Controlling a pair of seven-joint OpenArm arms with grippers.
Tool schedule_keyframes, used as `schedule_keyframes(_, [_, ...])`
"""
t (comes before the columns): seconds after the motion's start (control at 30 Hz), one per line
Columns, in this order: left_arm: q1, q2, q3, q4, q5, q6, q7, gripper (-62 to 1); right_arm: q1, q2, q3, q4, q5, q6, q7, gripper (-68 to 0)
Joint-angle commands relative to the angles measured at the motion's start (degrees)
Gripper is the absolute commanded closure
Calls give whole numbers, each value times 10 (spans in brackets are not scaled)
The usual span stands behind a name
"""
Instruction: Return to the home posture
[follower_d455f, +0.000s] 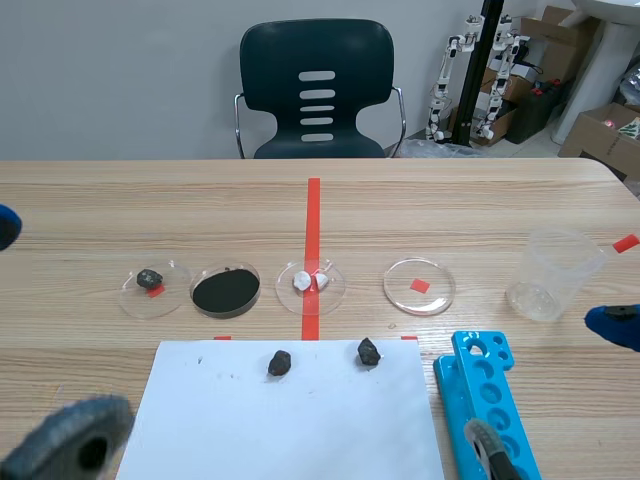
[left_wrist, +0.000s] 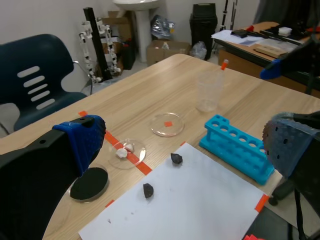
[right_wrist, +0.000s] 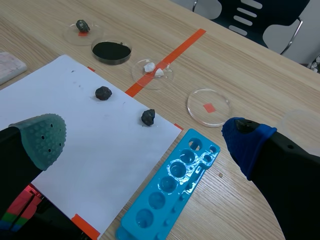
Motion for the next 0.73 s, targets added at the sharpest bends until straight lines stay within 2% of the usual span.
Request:
schedule_keyframes(0.0, [-2,-3,3,2,-13,-5,4,-623,-2,8,0,6,4,0,8,-679])
schedule_keyframes(0.1, [-9,-3,3,2,-23,-14,14,-623,-2,8,0,6,4,0,7,-679])
schedule_keyframes(0.17, [-15,-3,3,2,-41,-27,22,-623,-2,8,0,6,4,0,6,-679])
schedule_keyframes(0.27, [-27,-3,3,2,-63,-27,38,-623,-2,8,0,6,4,0,6,-679])
schedule_keyframes(0.43, [-40,-3,3,1,-63,-27,43,-623,-2,8,0,6,4,0,6,-679])
schedule_keyframes(0.53, [-40,-3,3,1,-54,-27,44,-623,-2,8,0,6,4,0,6,-679])
schedule_keyframes(0.7, [-40,-3,3,1,-6,-27,44,-623,-2,8,0,6,4,0,6,-679])
